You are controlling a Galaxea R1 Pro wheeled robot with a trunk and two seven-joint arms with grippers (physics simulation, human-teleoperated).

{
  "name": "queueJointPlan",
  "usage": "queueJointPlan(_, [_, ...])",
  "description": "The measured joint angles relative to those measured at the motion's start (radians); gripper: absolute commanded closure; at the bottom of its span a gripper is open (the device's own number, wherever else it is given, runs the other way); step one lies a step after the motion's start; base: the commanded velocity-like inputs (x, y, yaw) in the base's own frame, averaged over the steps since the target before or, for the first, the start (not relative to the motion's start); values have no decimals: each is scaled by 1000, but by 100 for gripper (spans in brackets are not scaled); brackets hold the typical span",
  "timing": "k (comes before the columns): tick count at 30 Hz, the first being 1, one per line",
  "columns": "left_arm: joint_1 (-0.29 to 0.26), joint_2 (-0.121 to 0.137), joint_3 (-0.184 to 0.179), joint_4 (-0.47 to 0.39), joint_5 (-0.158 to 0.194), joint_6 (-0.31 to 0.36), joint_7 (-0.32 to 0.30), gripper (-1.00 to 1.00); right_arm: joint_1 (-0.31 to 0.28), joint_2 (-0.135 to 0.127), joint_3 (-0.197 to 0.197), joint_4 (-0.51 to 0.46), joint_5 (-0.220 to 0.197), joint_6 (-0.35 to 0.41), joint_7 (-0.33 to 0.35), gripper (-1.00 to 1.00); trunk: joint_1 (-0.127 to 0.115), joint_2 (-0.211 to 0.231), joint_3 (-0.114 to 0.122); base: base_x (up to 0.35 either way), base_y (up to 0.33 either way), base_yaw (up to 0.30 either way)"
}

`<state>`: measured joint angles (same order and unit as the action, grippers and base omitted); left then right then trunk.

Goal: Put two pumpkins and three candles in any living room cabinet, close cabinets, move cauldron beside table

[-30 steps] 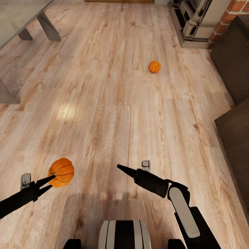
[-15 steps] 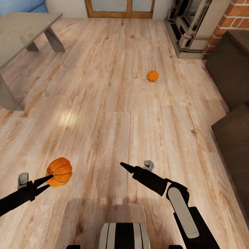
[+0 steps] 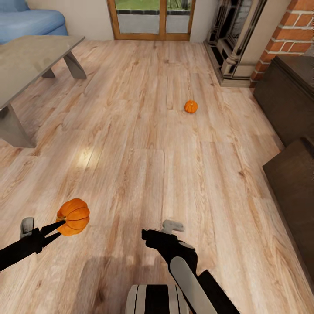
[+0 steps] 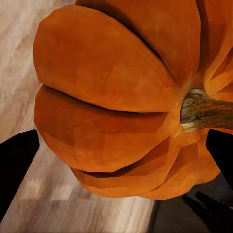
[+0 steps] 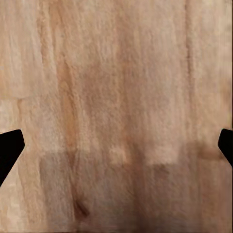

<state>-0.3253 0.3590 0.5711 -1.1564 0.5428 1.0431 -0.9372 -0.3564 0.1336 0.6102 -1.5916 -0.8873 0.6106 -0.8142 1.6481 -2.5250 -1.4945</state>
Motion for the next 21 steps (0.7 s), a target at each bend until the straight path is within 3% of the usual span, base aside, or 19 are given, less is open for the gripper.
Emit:
queueJointPlan(2, [0, 3, 0, 0, -3, 0, 0, 100, -1, 21, 47, 0, 0, 0, -135, -100, -1, 0, 8, 0, 0, 0])
queueJointPlan(5, [0, 3, 0, 0, -6, 0, 1, 100, -1, 35, 92, 0, 11, -3, -222, -100, -2, 1, 19, 0, 0, 0])
queueJointPlan(7, [0, 3, 0, 0, -8, 0, 1, 100, -1, 37, 101, 0, 37, -4, -238, -100, -3, 2, 28, 0, 0, 0])
queueJointPlan(11, [0, 3, 0, 0, -9, 0, 1, 100, -1, 39, 121, 1, 168, -6, -249, -100, -5, 3, 48, 0, 0, 0])
queueJointPlan(14, [0, 4, -1, 0, -12, -2, 2, 100, -1, 39, 136, 1, 228, -27, -248, -100, -5, 3, 57, 0, 0, 0])
queueJointPlan(21, [0, 4, 0, 0, -12, -2, 3, 100, -1, 37, 152, 3, 246, -86, -243, -100, -5, 3, 68, 0, 0, 0])
